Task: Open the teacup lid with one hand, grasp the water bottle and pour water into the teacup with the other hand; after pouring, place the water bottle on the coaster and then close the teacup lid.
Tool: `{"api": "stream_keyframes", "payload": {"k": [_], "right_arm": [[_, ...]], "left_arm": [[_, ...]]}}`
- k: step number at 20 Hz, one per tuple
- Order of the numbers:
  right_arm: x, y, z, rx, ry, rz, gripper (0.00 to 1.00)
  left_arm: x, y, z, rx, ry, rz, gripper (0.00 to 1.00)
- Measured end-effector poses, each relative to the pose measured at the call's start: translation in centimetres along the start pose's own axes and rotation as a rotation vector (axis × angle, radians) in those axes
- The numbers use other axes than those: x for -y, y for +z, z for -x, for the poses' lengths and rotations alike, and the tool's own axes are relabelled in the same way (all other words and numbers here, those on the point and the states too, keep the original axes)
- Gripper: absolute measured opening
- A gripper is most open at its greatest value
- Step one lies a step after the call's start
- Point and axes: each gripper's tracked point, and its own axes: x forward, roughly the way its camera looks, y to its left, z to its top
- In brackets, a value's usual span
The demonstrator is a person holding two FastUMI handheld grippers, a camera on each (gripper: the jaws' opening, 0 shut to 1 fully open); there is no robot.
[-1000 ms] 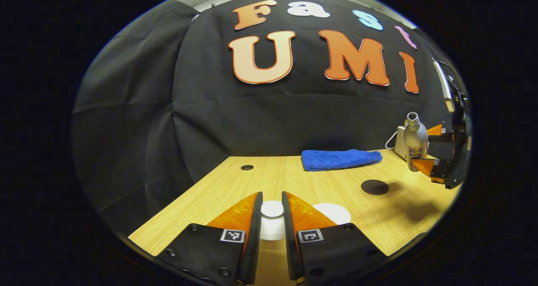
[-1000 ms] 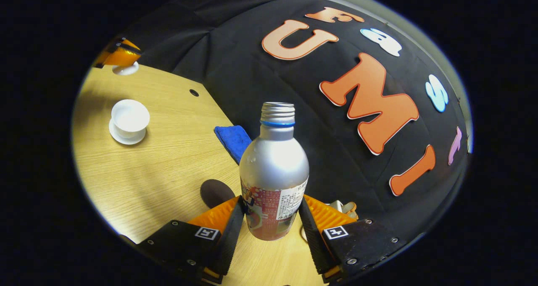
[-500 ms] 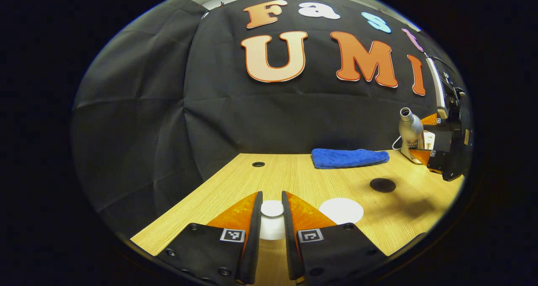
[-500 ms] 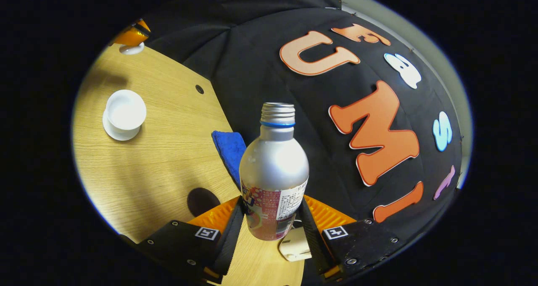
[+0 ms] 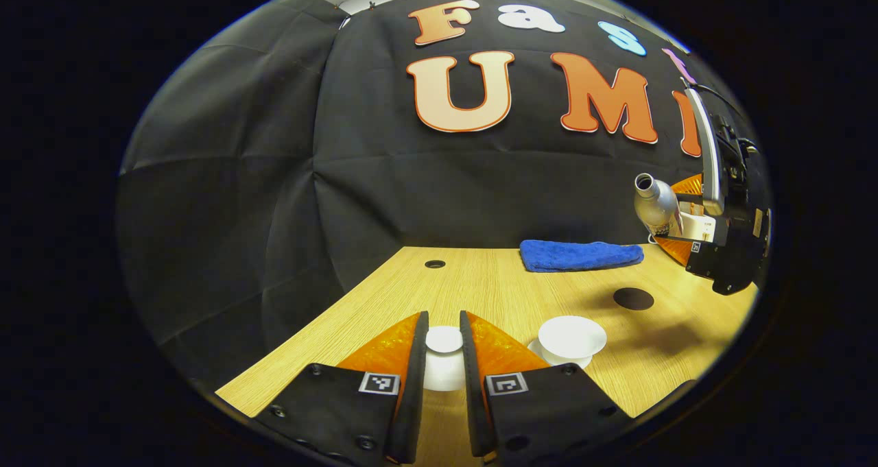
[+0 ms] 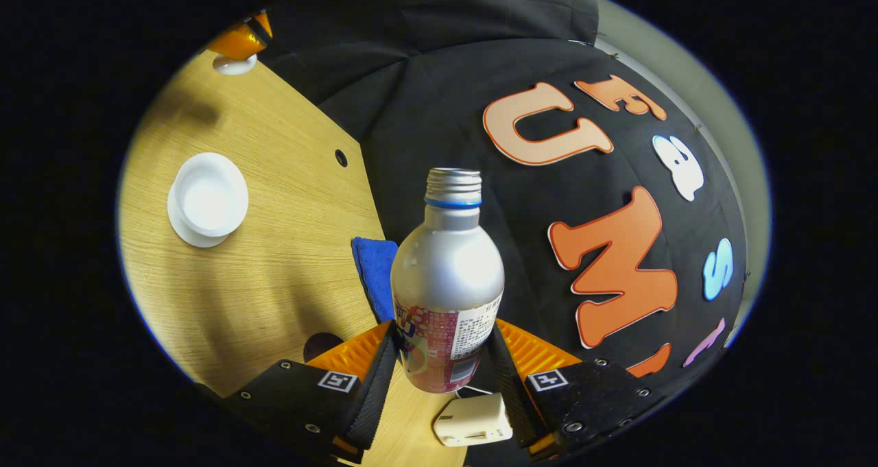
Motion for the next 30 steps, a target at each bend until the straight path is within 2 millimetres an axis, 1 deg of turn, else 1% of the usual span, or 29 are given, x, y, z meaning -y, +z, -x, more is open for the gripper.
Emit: {"api": "stream_keyframes", "payload": {"k": [3,5,6,7,8,9,10,11,17,20,23,24,25,26,27,28,30], "right_arm": [[-0.7,0.8,-0.4,0.018,-0.002,0.055,0.75],[-0.7,1.3,-0.5,0.029,-0.011,0.091,0.75],[-0.7,1.4,-0.6,0.034,-0.017,0.112,0.75],[-0.7,1.7,-0.7,0.041,-0.023,0.132,0.75],[-0.7,1.9,-0.6,0.047,-0.028,0.152,0.75],[-0.5,2.1,-0.6,0.055,-0.034,0.171,0.75],[-0.4,2.4,-0.7,0.063,-0.04,0.191,0.75],[-0.3,2.6,-0.8,0.069,-0.049,0.215,0.75],[0.7,3.6,-1.1,0.102,-0.099,0.321,0.75],[1.9,4.2,-1.2,0.121,-0.135,0.373,0.75],[2.4,4.7,-1.1,0.144,-0.166,0.436,0.75],[2.5,4.9,-1.1,0.151,-0.175,0.456,0.79],[2.7,5.0,-1.1,0.155,-0.181,0.47,0.79],[2.8,5.1,-1.3,0.159,-0.181,0.481,0.75],[2.9,5.2,-1.2,0.164,-0.177,0.49,0.79],[3.1,5.4,-1.3,0.168,-0.18,0.498,0.75],[3.7,5.8,-1.3,0.177,-0.2,0.524,0.75]], "left_arm": [[-0.6,-0.4,0.1,-0.006,0.006,0.006,0.32],[-0.8,-0.5,0.1,-0.006,0.009,0.008,0.32],[-0.8,-0.5,0.2,-0.01,0.008,0.006,0.36],[-0.9,-0.6,0.3,-0.008,0.01,0.006,0.32],[-0.9,-0.7,0.2,-0.007,0.01,0.004,0.32],[-0.9,-0.7,0.3,-0.007,0.013,0.001,0.36],[-1.1,-0.8,0.3,-0.008,0.011,0.001,0.36],[-1.0,-0.7,0.3,-0.004,0.011,0.004,0.32],[-1.3,-0.8,0.4,-0.004,0.013,0.007,0.32],[-1.3,-0.9,0.3,-0.002,0.013,0.009,0.32],[-1.3,-1.0,0.2,-0.005,0.012,0.009,0.32],[-1.4,-0.9,0.2,-0.003,0.014,0.011,0.32],[-1.3,-1.0,0.2,-0.003,0.014,0.013,0.32],[-1.3,-1.0,0.2,-0.002,0.016,0.013,0.32],[-1.4,-1.1,0.2,-0.004,0.017,0.013,0.32],[-1.5,-1.1,0.3,-0.006,0.018,0.012,0.32],[-1.4,-1.1,0.3,-0.005,0.019,0.011,0.32]]}}
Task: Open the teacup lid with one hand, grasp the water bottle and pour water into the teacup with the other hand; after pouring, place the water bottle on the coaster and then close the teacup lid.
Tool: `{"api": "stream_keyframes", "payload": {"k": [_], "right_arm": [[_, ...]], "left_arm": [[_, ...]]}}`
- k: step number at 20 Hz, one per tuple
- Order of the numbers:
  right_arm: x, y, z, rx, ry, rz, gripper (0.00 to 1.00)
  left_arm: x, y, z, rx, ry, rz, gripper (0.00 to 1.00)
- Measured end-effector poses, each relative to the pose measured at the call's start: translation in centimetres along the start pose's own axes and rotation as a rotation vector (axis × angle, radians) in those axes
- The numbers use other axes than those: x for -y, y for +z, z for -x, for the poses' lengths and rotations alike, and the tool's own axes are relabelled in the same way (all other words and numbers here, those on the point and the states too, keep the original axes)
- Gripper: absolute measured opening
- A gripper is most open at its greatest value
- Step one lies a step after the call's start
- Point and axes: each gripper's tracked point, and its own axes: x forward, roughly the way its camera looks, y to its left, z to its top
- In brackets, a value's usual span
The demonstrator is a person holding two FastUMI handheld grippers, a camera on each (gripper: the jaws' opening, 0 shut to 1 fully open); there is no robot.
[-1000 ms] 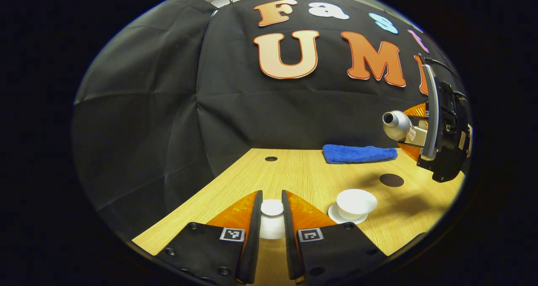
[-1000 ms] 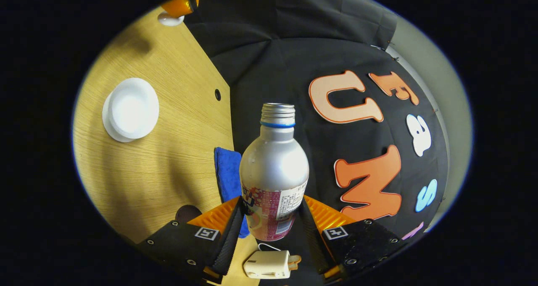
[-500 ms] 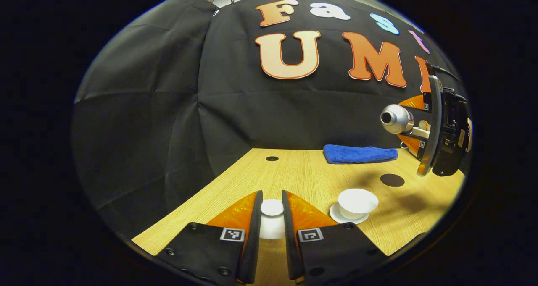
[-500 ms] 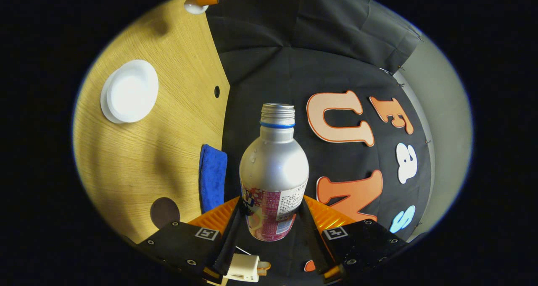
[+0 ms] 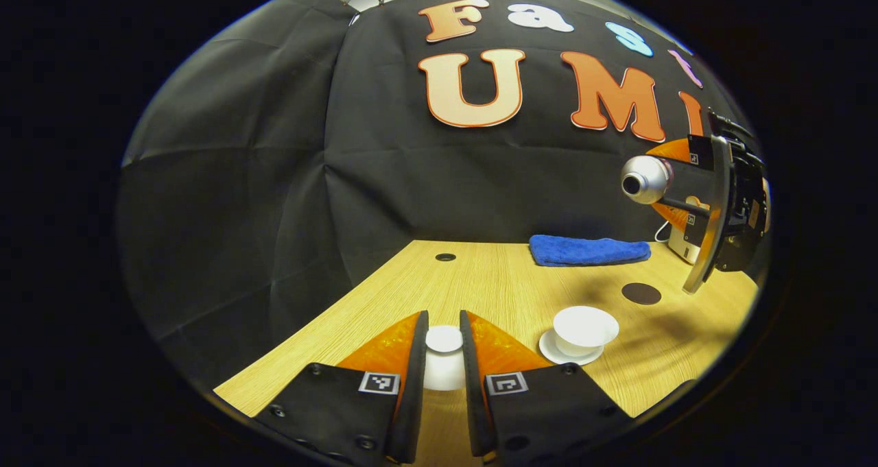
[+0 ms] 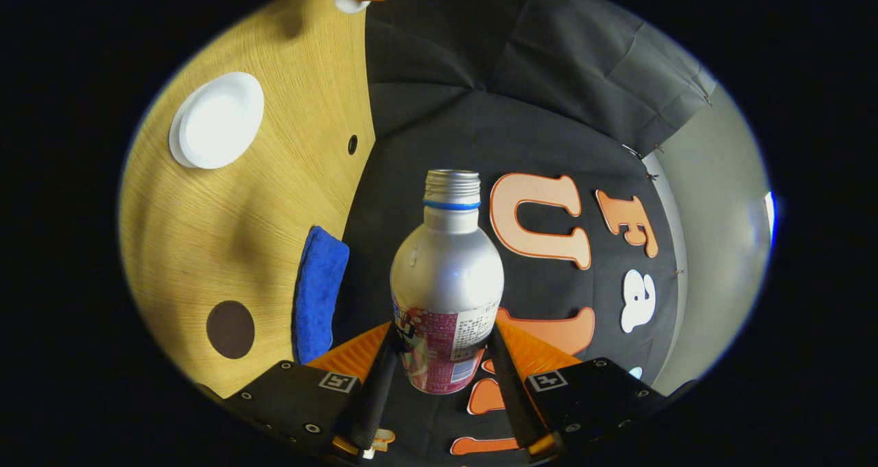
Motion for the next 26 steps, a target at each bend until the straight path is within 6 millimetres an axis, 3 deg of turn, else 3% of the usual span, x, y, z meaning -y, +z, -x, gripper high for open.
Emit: {"api": "stream_keyframes", "payload": {"k": [7,8,9,15,21,23,24,25,26], "right_arm": [[1.1,0.1,-0.3,0.022,-0.021,0.055,0.75],[1.0,0.0,-0.3,0.023,-0.019,0.066,0.75],[1.0,0.0,-0.2,0.026,-0.017,0.078,0.75],[0.3,0.7,0.1,0.044,-0.015,0.109,0.75],[-1.0,1.7,-0.1,0.065,-0.003,0.141,0.75],[-1.5,2.0,0.1,0.072,-0.002,0.158,0.75],[-1.6,2.1,0.1,0.077,-0.003,0.169,0.75],[-1.8,2.2,0.1,0.082,-0.004,0.18,0.75],[-1.9,2.4,0.0,0.086,-0.006,0.19,0.75]], "left_arm": [[-0.1,-0.3,0.0,-0.004,0.001,0.005,0.36],[0.0,-0.4,0.0,-0.006,-0.001,0.006,0.28],[0.0,-0.4,0.1,-0.007,0.0,0.008,0.32],[-0.3,-0.9,0.2,-0.013,0.003,0.012,0.29],[-0.5,-1.0,0.2,-0.012,0.007,0.017,0.32],[-0.3,-1.1,0.3,-0.011,0.003,0.017,0.28],[-0.3,-1.1,0.3,-0.01,0.002,0.019,0.36],[-0.2,-1.0,0.4,-0.009,0.0,0.02,0.32],[-0.2,-1.1,0.4,-0.007,0.001,0.021,0.36]]}}
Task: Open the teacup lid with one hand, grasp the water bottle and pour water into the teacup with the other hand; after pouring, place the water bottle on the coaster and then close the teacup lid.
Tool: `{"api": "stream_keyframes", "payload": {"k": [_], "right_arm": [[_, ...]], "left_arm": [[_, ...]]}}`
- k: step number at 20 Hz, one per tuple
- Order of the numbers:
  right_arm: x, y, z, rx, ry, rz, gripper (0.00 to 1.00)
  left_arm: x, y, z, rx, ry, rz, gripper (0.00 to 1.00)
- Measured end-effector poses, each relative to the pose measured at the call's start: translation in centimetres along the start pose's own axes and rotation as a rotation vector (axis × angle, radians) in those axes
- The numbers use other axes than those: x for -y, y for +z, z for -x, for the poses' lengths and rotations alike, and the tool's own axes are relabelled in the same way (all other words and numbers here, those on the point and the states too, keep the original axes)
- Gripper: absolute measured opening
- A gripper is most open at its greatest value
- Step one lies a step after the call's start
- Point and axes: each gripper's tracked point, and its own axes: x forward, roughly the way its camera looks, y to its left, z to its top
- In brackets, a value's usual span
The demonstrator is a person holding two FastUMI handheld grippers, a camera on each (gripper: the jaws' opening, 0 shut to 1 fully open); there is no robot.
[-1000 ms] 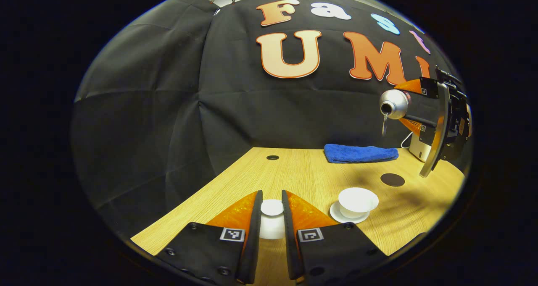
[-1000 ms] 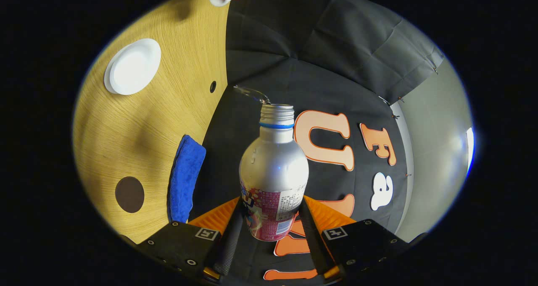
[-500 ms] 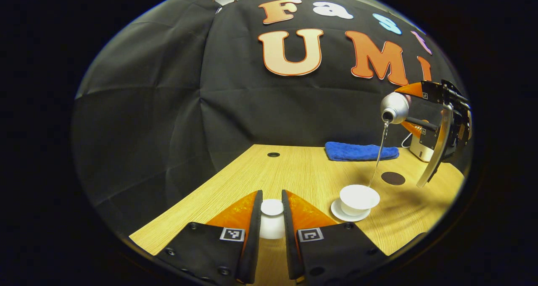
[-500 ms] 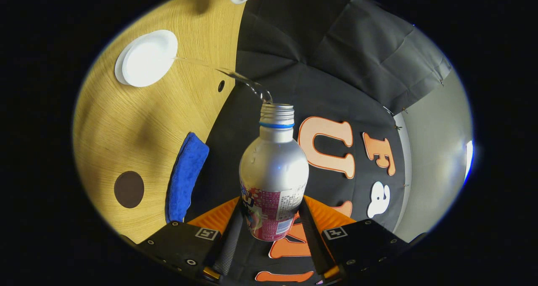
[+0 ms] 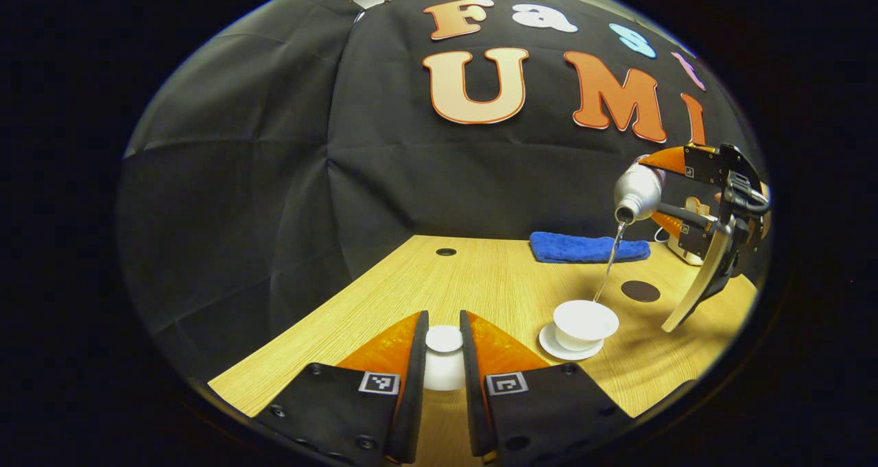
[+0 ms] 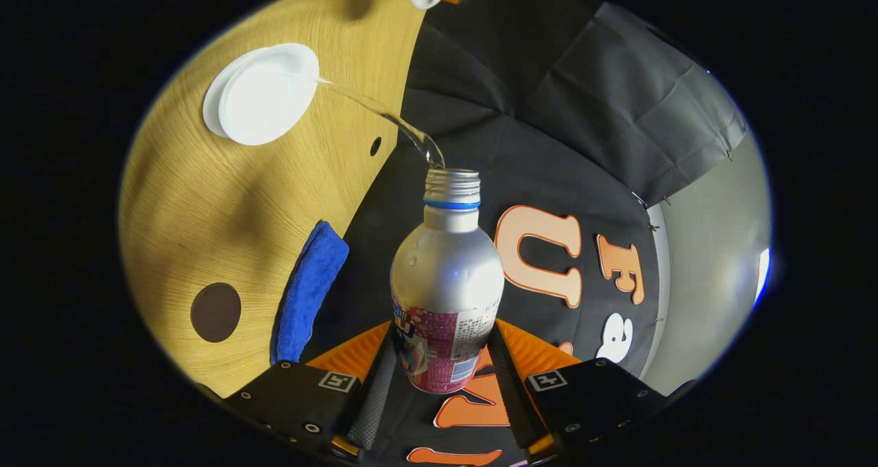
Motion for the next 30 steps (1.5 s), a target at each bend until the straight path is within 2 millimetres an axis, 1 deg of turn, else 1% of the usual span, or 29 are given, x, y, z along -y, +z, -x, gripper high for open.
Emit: {"api": "stream_keyframes", "payload": {"k": [1,6,10,11,12,13,14,18,21,22,23,30], "right_arm": [[-0.1,0.1,0.0,0.005,-0.002,0.007,0.75],[-0.3,0.5,-0.2,0.014,-0.016,0.047,0.75],[-0.4,0.7,-0.4,0.021,-0.031,0.085,0.75],[-0.5,0.8,-0.5,0.022,-0.033,0.095,0.75],[-0.6,0.9,-0.5,0.023,-0.038,0.107,0.75],[-0.6,1.0,-0.5,0.027,-0.041,0.12,0.75],[-0.8,1.2,-0.6,0.029,-0.045,0.131,0.75],[-0.7,1.8,-0.5,0.048,-0.084,0.185,0.75],[-1.5,2.2,-0.5,0.064,-0.072,0.196,0.75],[-1.6,2.5,-0.6,0.067,-0.076,0.205,0.75],[-1.6,2.8,-0.7,0.071,-0.08,0.215,0.75],[-3.4,3.8,-0.4,0.116,-0.076,0.258,0.75]], "left_arm": [[0.0,0.0,-0.1,0.002,-0.001,0.001,0.32],[0.1,0.4,0.2,0.01,-0.002,0.002,0.32],[0.2,0.2,0.3,0.011,-0.005,0.007,0.32],[0.1,0.2,0.3,0.01,-0.002,0.008,0.36],[0.0,0.1,0.3,0.009,-0.003,0.01,0.32],[-0.1,0.1,0.3,0.009,0.0,0.01,0.36],[0.0,0.1,0.4,0.008,-0.001,0.011,0.32],[0.0,0.0,0.4,0.009,0.0,0.009,0.32],[0.1,0.1,0.4,0.01,-0.003,0.007,0.32],[0.2,0.1,0.4,0.01,-0.002,0.008,0.28],[0.3,0.0,0.4,0.008,-0.004,0.007,0.32],[0.6,0.0,0.4,0.007,-0.006,0.004,0.32]]}}
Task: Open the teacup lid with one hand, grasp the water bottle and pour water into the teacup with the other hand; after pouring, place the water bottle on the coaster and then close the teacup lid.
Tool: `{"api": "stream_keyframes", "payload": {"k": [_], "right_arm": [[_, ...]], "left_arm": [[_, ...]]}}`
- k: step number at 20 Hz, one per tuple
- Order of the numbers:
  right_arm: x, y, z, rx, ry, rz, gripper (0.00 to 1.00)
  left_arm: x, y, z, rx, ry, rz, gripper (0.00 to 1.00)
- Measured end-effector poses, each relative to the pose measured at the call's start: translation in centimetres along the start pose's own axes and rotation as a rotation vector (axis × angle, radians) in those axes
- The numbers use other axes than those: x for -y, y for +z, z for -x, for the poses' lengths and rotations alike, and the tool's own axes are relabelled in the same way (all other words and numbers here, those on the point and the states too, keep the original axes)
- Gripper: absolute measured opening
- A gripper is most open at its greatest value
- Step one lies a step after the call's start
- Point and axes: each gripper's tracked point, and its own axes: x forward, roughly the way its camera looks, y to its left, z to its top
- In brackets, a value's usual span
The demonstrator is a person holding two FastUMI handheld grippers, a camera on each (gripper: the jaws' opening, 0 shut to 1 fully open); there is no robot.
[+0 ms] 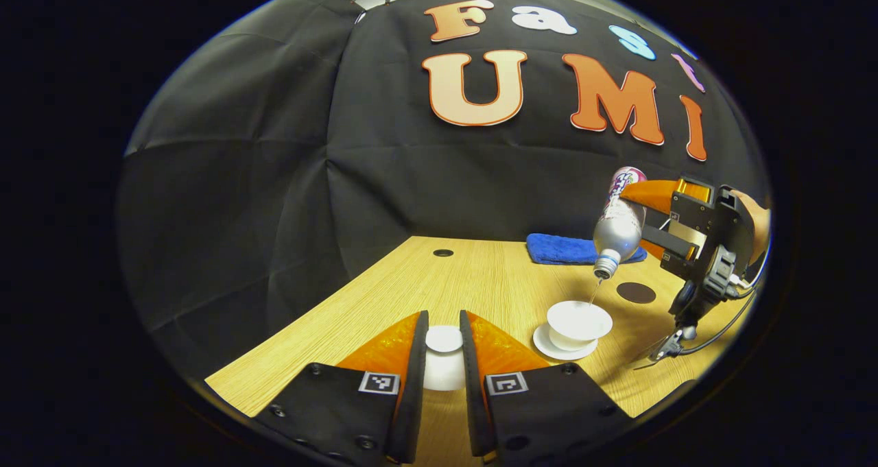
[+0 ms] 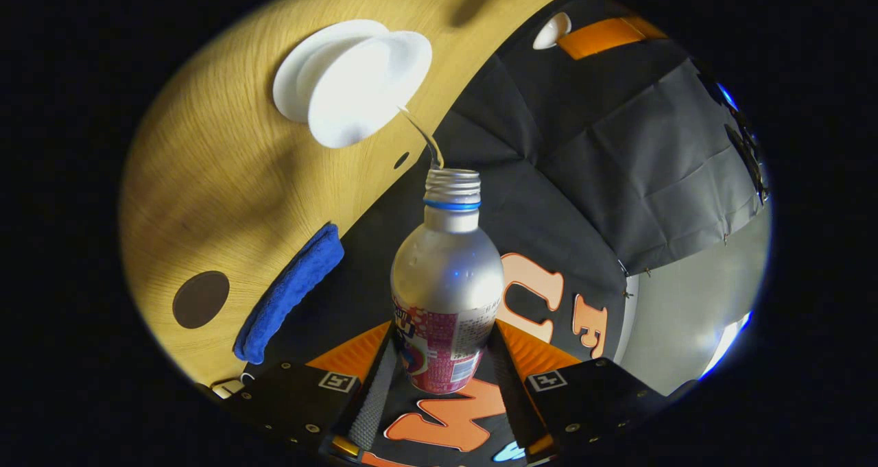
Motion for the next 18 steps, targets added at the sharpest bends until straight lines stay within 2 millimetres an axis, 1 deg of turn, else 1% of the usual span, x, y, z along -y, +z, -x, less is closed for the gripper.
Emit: {"api": "stream_keyframes", "payload": {"k": [1,2,6,7,8,9,12,14,15,16,17,18], "right_arm": [[-0.1,0.2,0.0,0.002,0.001,-0.003,0.79],[-0.1,0.4,0.2,0.005,0.002,-0.008,0.75],[-0.2,0.8,0.4,0.014,0.006,-0.036,0.75],[-0.2,0.8,0.5,0.015,0.002,-0.036,0.75],[-0.2,0.9,0.6,0.015,0.003,-0.04,0.75],[-0.3,0.9,0.6,0.015,0.008,-0.054,0.76],[-1.4,0.8,1.0,0.006,0.053,-0.147,0.75],[-2.2,1.1,1.2,0.005,0.099,-0.246,0.76],[-2.5,1.2,1.5,0.003,0.117,-0.294,0.76],[-2.7,1.2,1.6,-0.002,0.131,-0.334,0.76],[-2.9,1.2,1.7,-0.009,0.143,-0.374,0.76],[-3.3,1.0,1.6,-0.016,0.158,-0.418,0.76]], "left_arm": [[0.0,0.0,0.0,0.0,-0.001,-0.001,0.32],[0.2,0.0,0.0,0.001,-0.003,-0.003,0.32],[0.8,0.4,-0.1,0.014,-0.011,-0.009,0.32],[0.9,0.6,-0.1,0.019,-0.013,-0.01,0.36],[1.1,0.8,-0.1,0.023,-0.016,-0.008,0.32],[1.3,1.0,-0.1,0.028,-0.018,-0.008,0.31],[1.7,1.4,0.0,0.039,-0.023,-0.011,0.31],[1.9,1.9,0.1,0.049,-0.024,-0.013,0.32],[2.1,2.1,0.1,0.054,-0.025,-0.017,0.27],[2.2,2.3,0.1,0.059,-0.026,-0.019,0.27],[2.3,2.6,0.1,0.064,-0.028,-0.02,0.31],[2.5,2.8,0.2,0.069,-0.028,-0.021,0.31]]}}
